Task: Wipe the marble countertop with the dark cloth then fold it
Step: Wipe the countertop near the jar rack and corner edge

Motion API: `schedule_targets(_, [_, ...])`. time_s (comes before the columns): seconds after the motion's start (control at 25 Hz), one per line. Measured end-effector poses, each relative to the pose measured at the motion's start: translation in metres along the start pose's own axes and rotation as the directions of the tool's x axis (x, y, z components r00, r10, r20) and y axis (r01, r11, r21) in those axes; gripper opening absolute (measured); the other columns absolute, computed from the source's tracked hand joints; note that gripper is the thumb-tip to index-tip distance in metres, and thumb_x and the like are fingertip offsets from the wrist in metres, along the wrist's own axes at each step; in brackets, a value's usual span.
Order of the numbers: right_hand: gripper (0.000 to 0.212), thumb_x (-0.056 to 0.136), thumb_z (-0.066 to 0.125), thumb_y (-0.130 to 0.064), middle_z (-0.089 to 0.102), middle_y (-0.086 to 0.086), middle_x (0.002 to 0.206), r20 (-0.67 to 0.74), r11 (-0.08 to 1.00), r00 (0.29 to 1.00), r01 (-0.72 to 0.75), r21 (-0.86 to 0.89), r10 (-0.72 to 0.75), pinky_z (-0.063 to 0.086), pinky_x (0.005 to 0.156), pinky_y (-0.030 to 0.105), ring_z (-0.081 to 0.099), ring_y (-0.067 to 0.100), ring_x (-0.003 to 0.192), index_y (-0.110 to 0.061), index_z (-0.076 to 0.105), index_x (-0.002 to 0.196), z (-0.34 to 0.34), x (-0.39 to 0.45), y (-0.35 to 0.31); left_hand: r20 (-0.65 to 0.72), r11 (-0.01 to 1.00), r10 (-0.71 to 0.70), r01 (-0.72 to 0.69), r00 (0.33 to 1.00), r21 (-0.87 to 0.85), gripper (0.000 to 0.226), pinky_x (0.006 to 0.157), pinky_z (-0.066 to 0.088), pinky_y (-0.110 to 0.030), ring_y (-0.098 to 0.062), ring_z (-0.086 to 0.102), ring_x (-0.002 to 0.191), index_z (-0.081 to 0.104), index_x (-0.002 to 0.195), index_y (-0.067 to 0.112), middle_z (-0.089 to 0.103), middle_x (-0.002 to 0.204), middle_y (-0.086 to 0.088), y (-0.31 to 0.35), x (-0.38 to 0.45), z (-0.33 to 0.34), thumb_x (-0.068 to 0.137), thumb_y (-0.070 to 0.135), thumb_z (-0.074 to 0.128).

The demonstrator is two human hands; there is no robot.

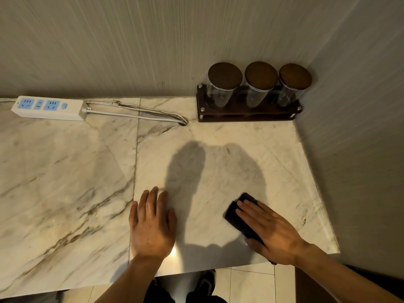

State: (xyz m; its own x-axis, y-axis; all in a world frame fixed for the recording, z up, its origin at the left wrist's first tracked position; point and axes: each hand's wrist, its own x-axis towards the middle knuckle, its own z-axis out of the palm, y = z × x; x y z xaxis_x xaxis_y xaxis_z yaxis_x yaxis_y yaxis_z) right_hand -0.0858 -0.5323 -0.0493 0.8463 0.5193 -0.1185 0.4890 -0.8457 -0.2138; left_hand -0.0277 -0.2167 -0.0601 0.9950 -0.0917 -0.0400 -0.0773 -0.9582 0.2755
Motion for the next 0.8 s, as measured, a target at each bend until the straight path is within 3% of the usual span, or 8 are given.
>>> schedule_targets(0.44, [0.069, 0.094, 0.046, -0.039, 0.02, 0.009, 0.158, 0.004, 0.998, 0.999, -0.038, 0.041, 0.038, 0.017, 0.117, 0.041, 0.017, 0.022, 0.147, -0.009, 0.021, 0.15, -0.022, 0.05, 0.05, 0.012, 0.999, -0.017, 0.017, 1.0, 0.037, 0.051, 0.118, 0.009, -0.043, -0.027, 0.029, 0.14, 0.045, 0.136, 0.016, 0.044, 0.147, -0.008, 0.003, 0.001, -0.002, 0.091, 0.037, 0.033])
schedule_targets(0.72, [0.072, 0.093, 0.023, -0.057, 0.0, -0.005, 0.16, 0.024, 0.975, 0.975, -0.223, 0.025, 0.222, -0.005, 0.118, 0.027, -0.001, 0.011, 0.148, -0.022, 0.002, 0.152, -0.03, 0.095, 0.084, 0.014, 0.997, -0.014, 0.013, 1.0, 0.08, 0.05, 0.115, 0.017, -0.047, -0.027, 0.031, 0.139, 0.045, 0.135, 0.016, 0.045, 0.146, -0.008, 0.003, 0.002, 0.0, 0.09, 0.037, 0.035])
schedule_targets(0.8, [0.073, 0.093, 0.022, -0.058, 0.001, -0.003, 0.161, 0.016, 0.963, 0.963, -0.27, 0.011, 0.269, -0.001, 0.119, 0.03, -0.002, 0.01, 0.147, -0.022, 0.003, 0.153, -0.032, 0.108, 0.092, 0.028, 0.995, -0.016, 0.013, 0.999, 0.099, 0.051, 0.115, 0.016, -0.047, -0.027, 0.031, 0.14, 0.044, 0.136, 0.017, 0.044, 0.146, -0.008, 0.002, 0.002, 0.001, 0.091, 0.038, 0.034])
